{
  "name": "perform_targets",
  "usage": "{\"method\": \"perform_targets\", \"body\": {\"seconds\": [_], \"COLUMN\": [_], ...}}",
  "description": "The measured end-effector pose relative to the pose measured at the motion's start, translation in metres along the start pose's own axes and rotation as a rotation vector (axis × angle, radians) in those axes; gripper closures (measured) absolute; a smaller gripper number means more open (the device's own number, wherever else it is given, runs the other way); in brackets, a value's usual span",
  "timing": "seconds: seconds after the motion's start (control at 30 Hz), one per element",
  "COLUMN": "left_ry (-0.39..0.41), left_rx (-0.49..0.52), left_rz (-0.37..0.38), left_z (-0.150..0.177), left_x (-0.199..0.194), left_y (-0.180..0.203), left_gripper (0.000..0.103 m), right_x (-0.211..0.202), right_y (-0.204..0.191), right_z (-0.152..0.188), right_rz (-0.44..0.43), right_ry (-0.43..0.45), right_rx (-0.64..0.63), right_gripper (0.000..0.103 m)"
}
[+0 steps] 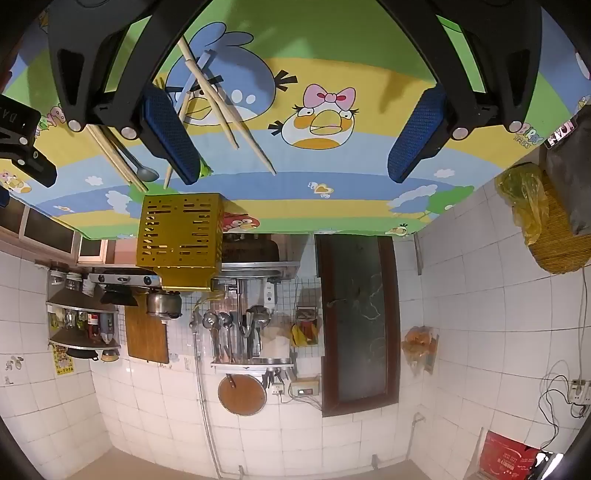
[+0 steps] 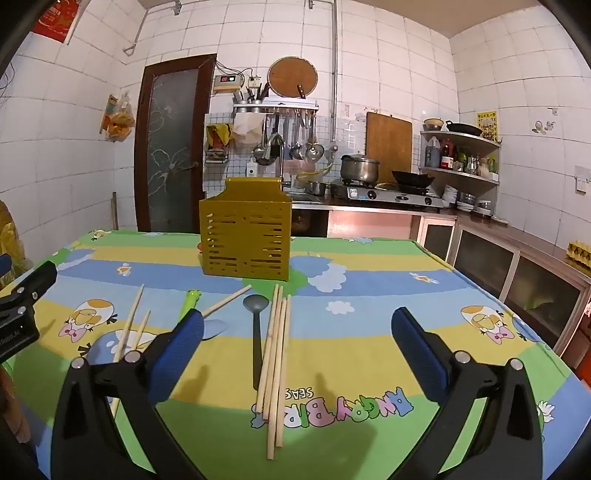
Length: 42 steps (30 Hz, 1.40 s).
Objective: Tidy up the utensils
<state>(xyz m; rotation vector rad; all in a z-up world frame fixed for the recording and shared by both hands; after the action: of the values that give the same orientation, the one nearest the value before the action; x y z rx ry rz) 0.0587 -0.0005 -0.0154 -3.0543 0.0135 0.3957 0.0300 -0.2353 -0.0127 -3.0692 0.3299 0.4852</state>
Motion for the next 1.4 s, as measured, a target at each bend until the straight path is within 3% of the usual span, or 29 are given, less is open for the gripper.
{"method": "perform_targets", "body": {"seconds": [1.4], "left_ry": [0.018], "left_rx": [-0.005], "left_rz": [0.001], "left_z": [-0.001], "left_x": [-0.002], "left_y": [0.003], "left_gripper": [0.005], "right_x": [-0.007], "right_y": [0.009], "right_z": [-0.004], "right_rz": [0.008], "right_ry": [0.017], "right_rx": [0.014], "right_gripper": [0.004]}}
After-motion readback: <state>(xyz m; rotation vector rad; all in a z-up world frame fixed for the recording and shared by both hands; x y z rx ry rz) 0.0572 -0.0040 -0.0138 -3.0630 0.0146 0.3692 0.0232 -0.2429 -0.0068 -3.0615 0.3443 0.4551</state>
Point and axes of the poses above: each gripper's, at about its wrist camera, not at the fingertips, and x roughly the way its jaws point, y to its right, z to its underside, the point moved 6 cm from there along x, roughly the way its jaws point
